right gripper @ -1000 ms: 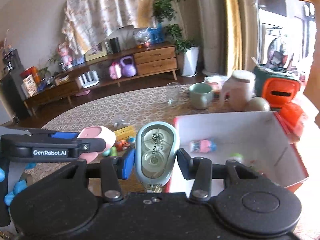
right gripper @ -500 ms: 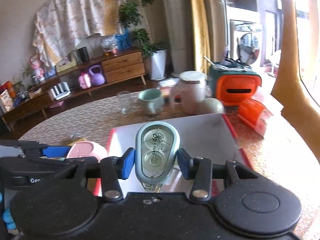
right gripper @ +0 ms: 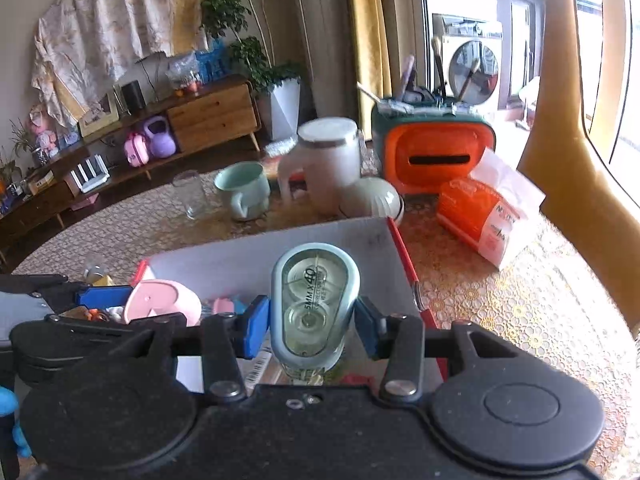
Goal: Organize rigid objects
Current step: 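Carry the heart cup and correction tape into the red box with both tools, then open both tools to release the cup and tape inside the box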
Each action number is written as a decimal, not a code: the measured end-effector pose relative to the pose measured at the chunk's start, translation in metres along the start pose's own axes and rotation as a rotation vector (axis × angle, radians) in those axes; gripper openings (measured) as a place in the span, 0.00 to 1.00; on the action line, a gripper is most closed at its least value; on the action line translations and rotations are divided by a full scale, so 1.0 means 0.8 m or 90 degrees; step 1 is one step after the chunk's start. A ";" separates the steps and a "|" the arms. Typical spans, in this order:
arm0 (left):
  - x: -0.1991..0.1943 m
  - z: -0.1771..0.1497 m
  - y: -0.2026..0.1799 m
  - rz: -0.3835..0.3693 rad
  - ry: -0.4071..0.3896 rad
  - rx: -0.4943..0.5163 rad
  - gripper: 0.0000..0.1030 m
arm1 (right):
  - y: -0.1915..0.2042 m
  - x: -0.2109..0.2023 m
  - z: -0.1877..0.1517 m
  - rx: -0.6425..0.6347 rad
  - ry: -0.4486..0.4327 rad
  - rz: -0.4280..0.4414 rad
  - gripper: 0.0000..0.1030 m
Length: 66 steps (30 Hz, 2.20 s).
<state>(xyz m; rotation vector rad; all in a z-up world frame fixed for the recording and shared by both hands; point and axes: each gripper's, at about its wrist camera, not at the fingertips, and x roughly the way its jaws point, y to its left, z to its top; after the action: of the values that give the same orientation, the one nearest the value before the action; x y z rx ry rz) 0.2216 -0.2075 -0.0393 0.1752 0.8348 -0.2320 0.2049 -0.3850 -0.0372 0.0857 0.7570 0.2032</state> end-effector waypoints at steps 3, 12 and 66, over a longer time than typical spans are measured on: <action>0.023 0.002 -0.008 0.005 0.026 0.006 0.59 | -0.009 0.022 -0.001 0.003 0.021 -0.008 0.44; 0.074 -0.001 -0.030 0.023 0.095 0.030 0.59 | -0.017 0.079 -0.006 0.001 0.076 -0.029 0.44; 0.032 -0.011 -0.020 -0.058 0.143 -0.011 0.68 | 0.020 0.025 -0.013 -0.029 0.097 -0.011 0.67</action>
<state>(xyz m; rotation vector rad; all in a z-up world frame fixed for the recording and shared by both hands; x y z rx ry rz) 0.2277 -0.2240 -0.0648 0.1491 1.0693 -0.2945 0.2091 -0.3651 -0.0560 0.0199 0.9035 0.2122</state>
